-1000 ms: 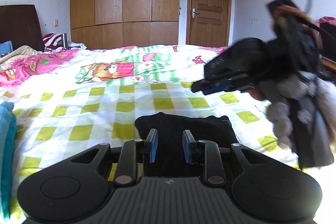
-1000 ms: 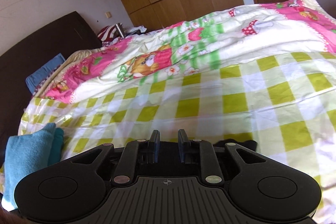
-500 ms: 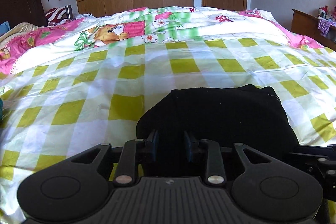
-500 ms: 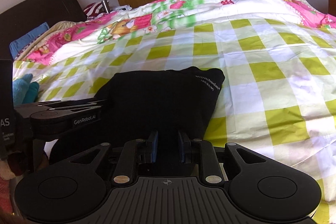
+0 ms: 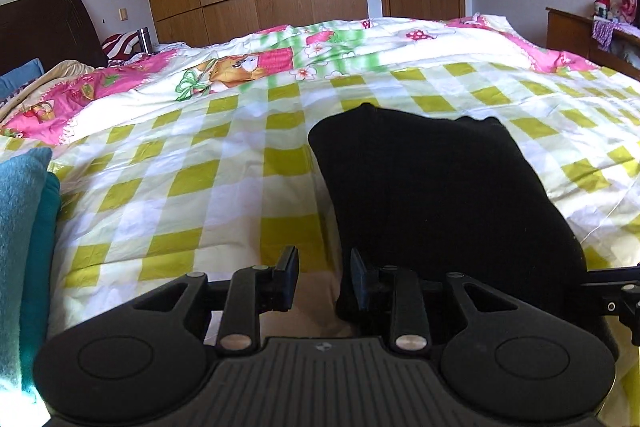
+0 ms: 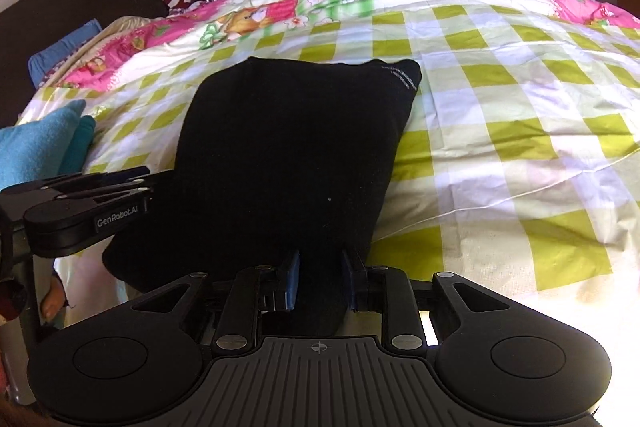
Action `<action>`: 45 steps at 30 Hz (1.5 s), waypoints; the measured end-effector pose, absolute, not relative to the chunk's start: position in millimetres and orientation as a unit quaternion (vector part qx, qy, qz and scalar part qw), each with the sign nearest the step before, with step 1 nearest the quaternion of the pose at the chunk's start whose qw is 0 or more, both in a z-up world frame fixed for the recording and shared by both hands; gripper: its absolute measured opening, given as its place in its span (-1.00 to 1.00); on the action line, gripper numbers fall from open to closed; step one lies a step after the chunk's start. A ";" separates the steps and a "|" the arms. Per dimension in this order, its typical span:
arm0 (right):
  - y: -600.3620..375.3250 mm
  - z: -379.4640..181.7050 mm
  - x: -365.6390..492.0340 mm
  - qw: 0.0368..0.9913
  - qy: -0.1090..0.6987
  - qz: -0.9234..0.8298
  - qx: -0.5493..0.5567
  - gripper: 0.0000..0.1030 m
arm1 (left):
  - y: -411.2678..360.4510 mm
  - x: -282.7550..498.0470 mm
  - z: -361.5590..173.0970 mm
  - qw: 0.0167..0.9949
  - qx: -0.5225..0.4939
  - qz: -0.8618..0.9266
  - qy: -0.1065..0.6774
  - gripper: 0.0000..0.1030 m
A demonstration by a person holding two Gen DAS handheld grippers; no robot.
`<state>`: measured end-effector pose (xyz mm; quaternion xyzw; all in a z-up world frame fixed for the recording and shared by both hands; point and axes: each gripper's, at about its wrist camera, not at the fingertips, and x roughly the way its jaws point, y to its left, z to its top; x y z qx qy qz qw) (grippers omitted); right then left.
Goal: Fold small clothes
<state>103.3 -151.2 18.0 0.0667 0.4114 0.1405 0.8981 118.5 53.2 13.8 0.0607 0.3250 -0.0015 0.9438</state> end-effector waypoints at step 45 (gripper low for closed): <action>-156.5 31.1 59.9 0.904 0.408 0.103 0.072 -0.23 | 41.4 88.8 27.7 0.939 -0.016 -0.024 0.344 0.08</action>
